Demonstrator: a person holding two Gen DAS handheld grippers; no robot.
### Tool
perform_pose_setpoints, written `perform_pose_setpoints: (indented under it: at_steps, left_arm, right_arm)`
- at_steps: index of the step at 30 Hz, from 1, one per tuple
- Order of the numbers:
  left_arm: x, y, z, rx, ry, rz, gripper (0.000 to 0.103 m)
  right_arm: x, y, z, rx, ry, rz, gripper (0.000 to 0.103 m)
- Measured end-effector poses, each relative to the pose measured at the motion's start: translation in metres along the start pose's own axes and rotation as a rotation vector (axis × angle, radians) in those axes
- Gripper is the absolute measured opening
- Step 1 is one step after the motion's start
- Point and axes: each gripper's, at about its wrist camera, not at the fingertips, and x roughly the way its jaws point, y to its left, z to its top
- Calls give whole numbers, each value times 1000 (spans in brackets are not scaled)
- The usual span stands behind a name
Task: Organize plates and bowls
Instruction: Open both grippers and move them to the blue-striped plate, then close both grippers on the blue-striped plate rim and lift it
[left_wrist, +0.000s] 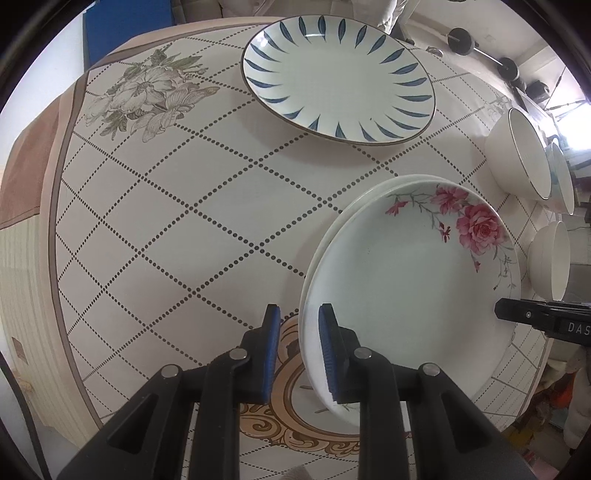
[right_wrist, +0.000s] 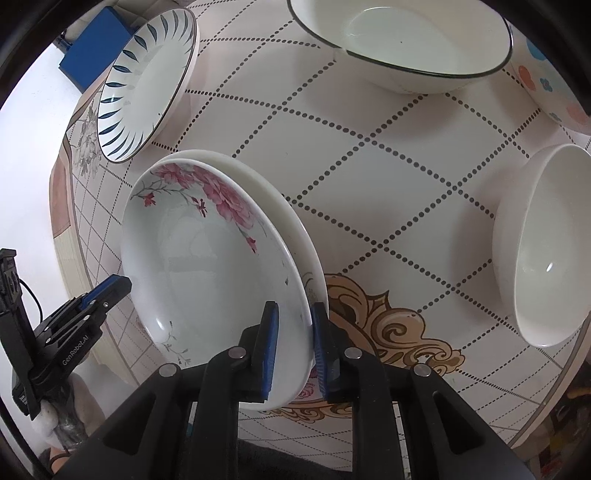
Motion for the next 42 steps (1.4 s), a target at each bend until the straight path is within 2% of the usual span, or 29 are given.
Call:
perform_pose_setpoints:
  at_steps: [3,4,6,8,12,13,14,15,16,17,20,25,28,30,31,33,34,35,38,39,42]
  left_arm:
    - [-7,-3,3,8,-14,-1,22]
    - [-10,-4,5,10,-19,-1,22]
    - [-16,-5,9,16,-29,-3,22]
    - [-20,-6,12,20,-39,-2,22]
    - [-27,-6,32,17,-69,-3,23]
    - [-32,-7,40,15,-79,-7,29]
    - [-35,-7,49,12,-89,-11,40]
    - [-37,-3,56,2,-105,-17,49]
    - [-40,-1,64,-9,-123,-30,70]
    - [-44,3,74,-20,-139,-44,81]
    - [-51,17,107,-59,-166,-61,81]
    - [-38,40,164,-133,-152,-78,80]
    - [-25,53,189,-165,-125,-87,79]
    - [-14,59,203,-167,-95,-93,72]
    - [-8,60,207,-166,-78,-106,63]
    - [5,62,214,-157,-35,-131,55]
    - [9,60,216,-150,-19,-135,42]
    - [14,59,217,-138,-4,-138,35]
    - [24,51,218,-110,25,-140,25]
    - [25,49,217,-102,23,-128,24]
    - [26,46,214,-100,3,-120,22]
  right_arm:
    - [0,0,0,6,17,-15,25]
    - [0,-1,0,11,30,-13,36]
    - [5,-4,1,54,75,26,45]
    - [8,-10,3,88,110,79,45]
    - [-5,-7,7,52,63,18,45]
    - [-10,-5,10,42,42,12,45]
    - [-15,0,13,31,21,13,50]
    - [-20,6,17,18,-1,18,61]
    - [-26,11,23,5,-32,21,77]
    - [-32,18,29,-14,-73,26,82]
    - [-46,40,50,-72,-173,31,85]
    - [-50,70,101,-120,-210,32,85]
    - [-47,75,134,-92,-236,34,85]
    - [-40,74,155,-67,-216,60,85]
    - [-36,73,164,-50,-206,75,85]
    - [-28,74,179,-40,-180,93,84]
    - [-27,77,184,-44,-183,70,84]
    - [-28,82,189,-60,-189,49,84]
    - [-24,89,201,-69,-159,79,82]
    - [-22,91,204,-68,-147,72,81]
    - [-13,97,210,-76,-128,51,67]
